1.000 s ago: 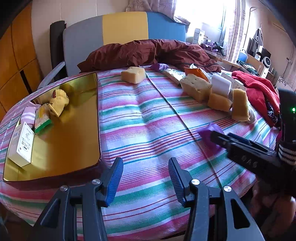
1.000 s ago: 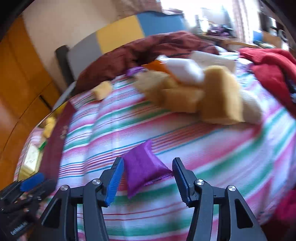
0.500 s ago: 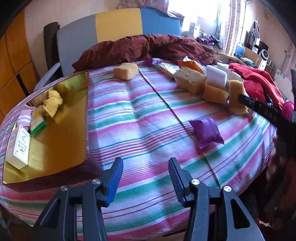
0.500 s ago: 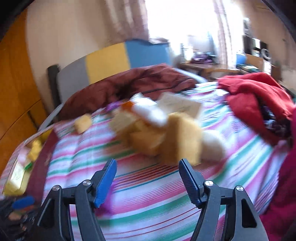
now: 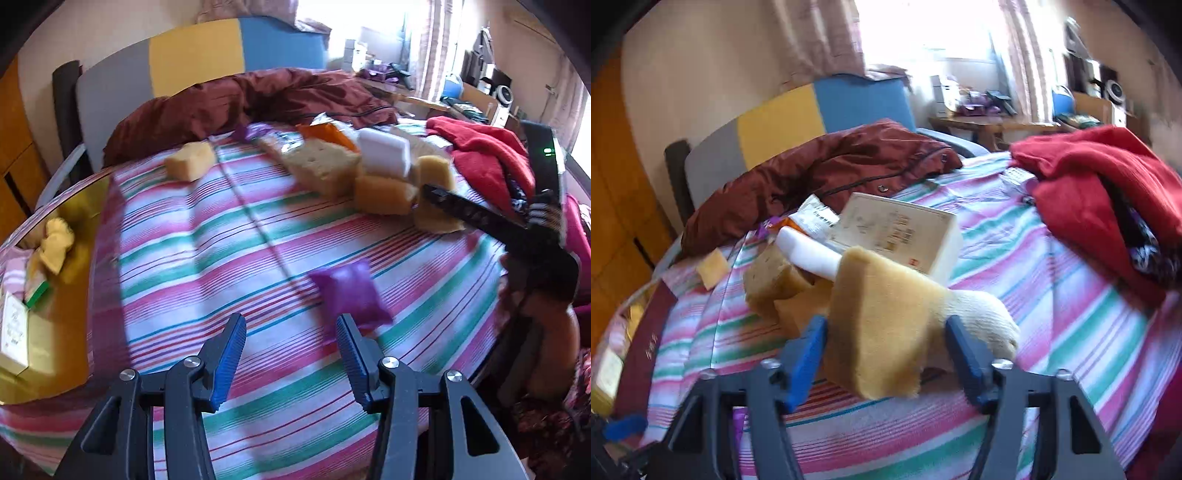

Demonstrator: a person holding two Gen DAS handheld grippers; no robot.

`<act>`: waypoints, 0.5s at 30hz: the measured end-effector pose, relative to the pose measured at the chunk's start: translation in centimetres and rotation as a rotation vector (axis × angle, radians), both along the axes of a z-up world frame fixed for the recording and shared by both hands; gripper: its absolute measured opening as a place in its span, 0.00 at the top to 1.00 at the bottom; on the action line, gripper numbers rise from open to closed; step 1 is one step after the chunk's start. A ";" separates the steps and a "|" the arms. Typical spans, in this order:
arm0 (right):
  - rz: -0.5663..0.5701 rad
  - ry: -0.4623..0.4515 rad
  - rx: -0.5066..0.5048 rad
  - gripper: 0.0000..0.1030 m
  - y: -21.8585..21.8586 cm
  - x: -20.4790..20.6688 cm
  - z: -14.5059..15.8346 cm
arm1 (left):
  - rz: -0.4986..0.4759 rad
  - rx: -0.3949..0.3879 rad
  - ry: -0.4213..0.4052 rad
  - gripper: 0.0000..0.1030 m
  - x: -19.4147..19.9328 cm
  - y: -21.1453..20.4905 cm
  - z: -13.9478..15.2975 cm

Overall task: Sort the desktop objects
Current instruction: 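Grasp the purple packet with the left tool while the right tool grasps a yellow sponge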

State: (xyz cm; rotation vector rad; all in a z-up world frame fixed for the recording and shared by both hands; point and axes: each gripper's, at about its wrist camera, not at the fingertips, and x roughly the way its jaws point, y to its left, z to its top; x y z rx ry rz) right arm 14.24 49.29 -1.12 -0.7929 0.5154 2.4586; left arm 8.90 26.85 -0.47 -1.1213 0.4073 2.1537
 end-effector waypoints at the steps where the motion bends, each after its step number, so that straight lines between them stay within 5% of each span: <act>1: 0.009 -0.001 0.003 0.49 -0.2 -0.2 -0.1 | -0.013 0.003 0.001 0.50 0.1 0.6 -0.1; 11: 0.022 0.046 0.056 0.51 -1.6 0.2 -1.6 | -0.074 -0.012 -0.035 0.50 0.0 4.0 -2.4; 15: 0.040 0.057 0.046 0.51 -1.6 0.4 -1.9 | -0.063 0.063 -0.074 0.50 -0.5 4.0 -2.2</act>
